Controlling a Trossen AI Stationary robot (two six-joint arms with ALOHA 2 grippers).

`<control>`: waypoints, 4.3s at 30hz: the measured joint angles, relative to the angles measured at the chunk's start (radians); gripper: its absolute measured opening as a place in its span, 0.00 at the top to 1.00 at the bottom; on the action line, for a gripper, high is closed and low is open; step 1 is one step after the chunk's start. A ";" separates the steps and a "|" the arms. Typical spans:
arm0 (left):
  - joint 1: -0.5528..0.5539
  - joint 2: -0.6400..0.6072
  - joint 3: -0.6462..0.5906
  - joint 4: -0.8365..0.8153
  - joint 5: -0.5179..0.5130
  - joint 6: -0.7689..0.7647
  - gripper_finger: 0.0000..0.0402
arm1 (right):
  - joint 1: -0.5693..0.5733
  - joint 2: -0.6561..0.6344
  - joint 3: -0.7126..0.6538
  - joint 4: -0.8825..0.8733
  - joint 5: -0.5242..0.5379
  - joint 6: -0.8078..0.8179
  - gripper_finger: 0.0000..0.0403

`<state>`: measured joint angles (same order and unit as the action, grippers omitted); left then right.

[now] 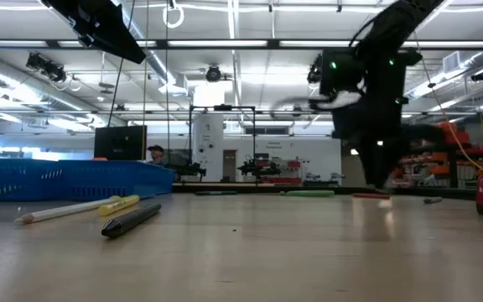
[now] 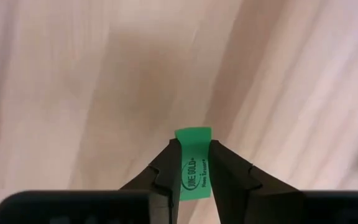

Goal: Sort crayons/erasers/pens/pencils in bins
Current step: Put the green eraser into the top left blue bin, then put the gray crayon into the top left blue bin

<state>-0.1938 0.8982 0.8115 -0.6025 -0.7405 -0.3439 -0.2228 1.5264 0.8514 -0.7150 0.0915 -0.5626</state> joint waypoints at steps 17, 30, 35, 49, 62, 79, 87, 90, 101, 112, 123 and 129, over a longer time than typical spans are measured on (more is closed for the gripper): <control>0.000 0.000 0.000 0.064 -0.002 0.190 0.68 | 0.236 -0.003 0.301 0.328 -0.055 0.243 0.80; 0.000 0.000 0.000 0.104 -0.040 0.278 0.70 | 0.279 0.002 0.295 0.616 -0.066 0.251 0.81; -0.009 -0.005 0.000 0.114 -0.144 0.280 0.72 | 0.276 0.012 0.258 0.778 -0.067 0.245 0.81; -0.113 -0.040 0.000 0.111 -0.273 0.304 0.77 | 0.161 0.358 0.400 1.033 -0.086 0.078 0.81; -0.204 -0.108 0.000 0.094 -0.324 0.299 0.79 | -0.007 0.659 0.789 1.032 -0.281 0.106 0.81; -0.271 -0.140 0.000 0.104 -0.330 0.287 0.81 | -0.136 0.872 1.017 1.028 -0.378 0.253 0.81; -0.271 -0.140 0.000 0.105 -0.330 0.285 0.80 | -0.129 0.881 1.053 0.985 -0.332 0.273 0.81; -0.271 -0.140 0.000 0.105 -0.330 0.285 0.81 | -0.125 0.878 1.057 0.993 -0.275 0.356 0.81; -0.271 -0.140 0.000 0.122 -0.329 0.280 0.81 | -0.126 0.889 1.073 0.994 -0.116 0.646 0.81; -0.271 -0.140 0.000 0.120 -0.329 0.280 0.82 | -0.124 0.889 1.073 0.976 -0.114 0.661 0.81; -0.271 -0.140 0.000 0.119 -0.329 0.279 0.81 | -0.121 0.889 1.073 0.972 -0.118 0.641 0.72; -0.271 -0.140 0.000 0.119 -0.329 0.278 0.83 | -0.121 0.889 1.072 0.957 -0.150 0.632 0.70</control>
<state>-0.4652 0.7586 0.8116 -0.4835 -1.0698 -0.0654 -0.3435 2.4157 1.9236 0.2422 -0.0582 0.0694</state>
